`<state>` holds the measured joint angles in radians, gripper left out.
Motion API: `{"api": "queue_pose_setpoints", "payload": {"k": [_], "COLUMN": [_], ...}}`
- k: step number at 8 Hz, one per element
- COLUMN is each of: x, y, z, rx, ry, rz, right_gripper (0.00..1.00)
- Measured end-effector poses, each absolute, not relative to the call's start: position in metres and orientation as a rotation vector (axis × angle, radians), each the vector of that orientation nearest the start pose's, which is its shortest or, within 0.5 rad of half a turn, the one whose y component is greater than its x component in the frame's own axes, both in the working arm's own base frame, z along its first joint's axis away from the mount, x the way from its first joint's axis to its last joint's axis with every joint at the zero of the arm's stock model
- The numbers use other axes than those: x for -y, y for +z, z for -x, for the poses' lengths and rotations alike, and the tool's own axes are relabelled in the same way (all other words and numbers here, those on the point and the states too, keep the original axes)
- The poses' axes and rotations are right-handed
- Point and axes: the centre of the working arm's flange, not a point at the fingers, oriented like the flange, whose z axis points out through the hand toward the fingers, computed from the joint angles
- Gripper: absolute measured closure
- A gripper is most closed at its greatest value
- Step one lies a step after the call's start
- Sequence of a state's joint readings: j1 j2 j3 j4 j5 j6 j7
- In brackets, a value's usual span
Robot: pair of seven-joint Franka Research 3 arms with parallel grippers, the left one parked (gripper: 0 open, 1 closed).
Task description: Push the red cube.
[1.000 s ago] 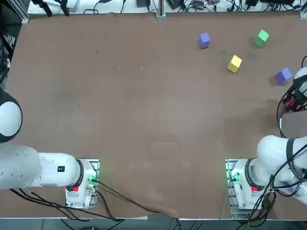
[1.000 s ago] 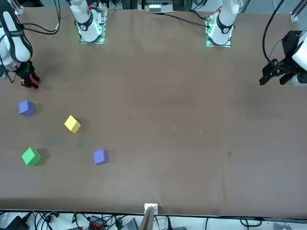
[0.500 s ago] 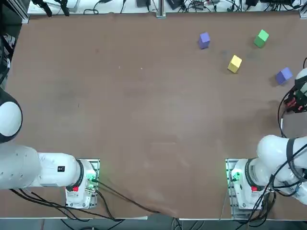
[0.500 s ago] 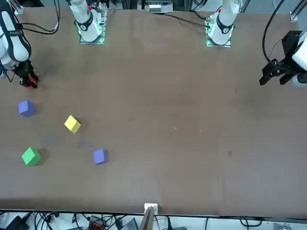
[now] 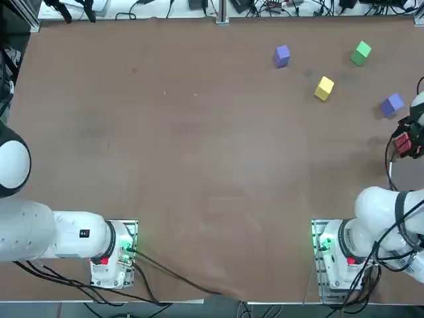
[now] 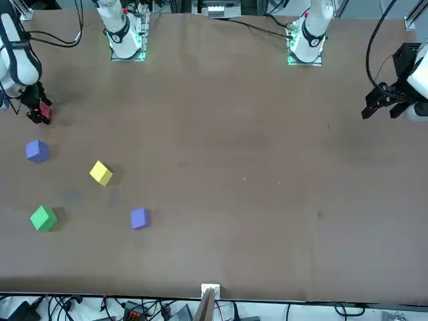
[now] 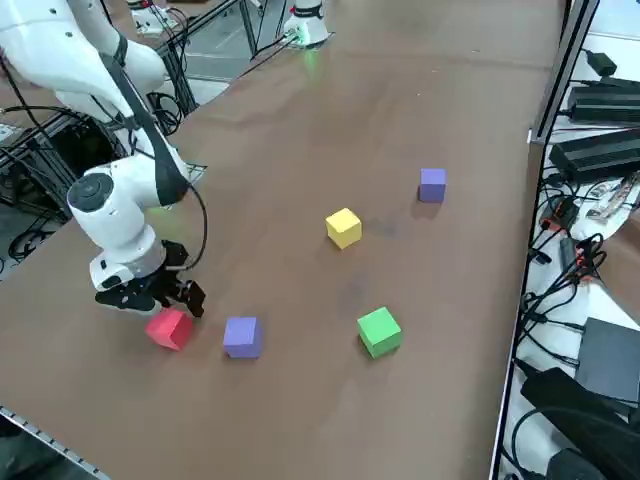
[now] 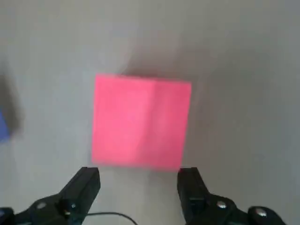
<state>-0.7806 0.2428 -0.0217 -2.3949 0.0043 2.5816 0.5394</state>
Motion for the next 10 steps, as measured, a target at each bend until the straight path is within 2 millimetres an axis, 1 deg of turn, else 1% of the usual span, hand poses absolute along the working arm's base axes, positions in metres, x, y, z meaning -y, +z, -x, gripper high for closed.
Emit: {"api": "queue_pose_setpoints", "payload": {"k": [1, 2, 3, 4, 6, 7, 8, 9, 10], "x": [0.348, 0.333, 0.311, 0.283, 0.227, 0.202, 0.178, 0.156, 0.137], "y": [0.232, 0.259, 0.288, 0.319, 0.390, 0.430, 0.468, 0.500, 0.523], "z": [-0.348, -0.357, -0.373, -0.393, -0.434, -0.454, -0.475, -0.491, -0.502], "rx": [-1.905, -1.847, -1.773, -1.686, -1.494, -1.381, -1.251, -1.100, -0.915], "ry": [0.159, 0.196, 0.199, 0.169, 0.130, 0.134, 0.128, 0.110, 0.093], "rz": [2.477, 2.514, 2.569, 2.636, 2.762, 2.822, 2.885, 2.946, 3.007], "right_gripper": [0.00, 0.00, 0.00, 0.00, 0.00, 0.00, 0.00, 0.00, 0.00]}}
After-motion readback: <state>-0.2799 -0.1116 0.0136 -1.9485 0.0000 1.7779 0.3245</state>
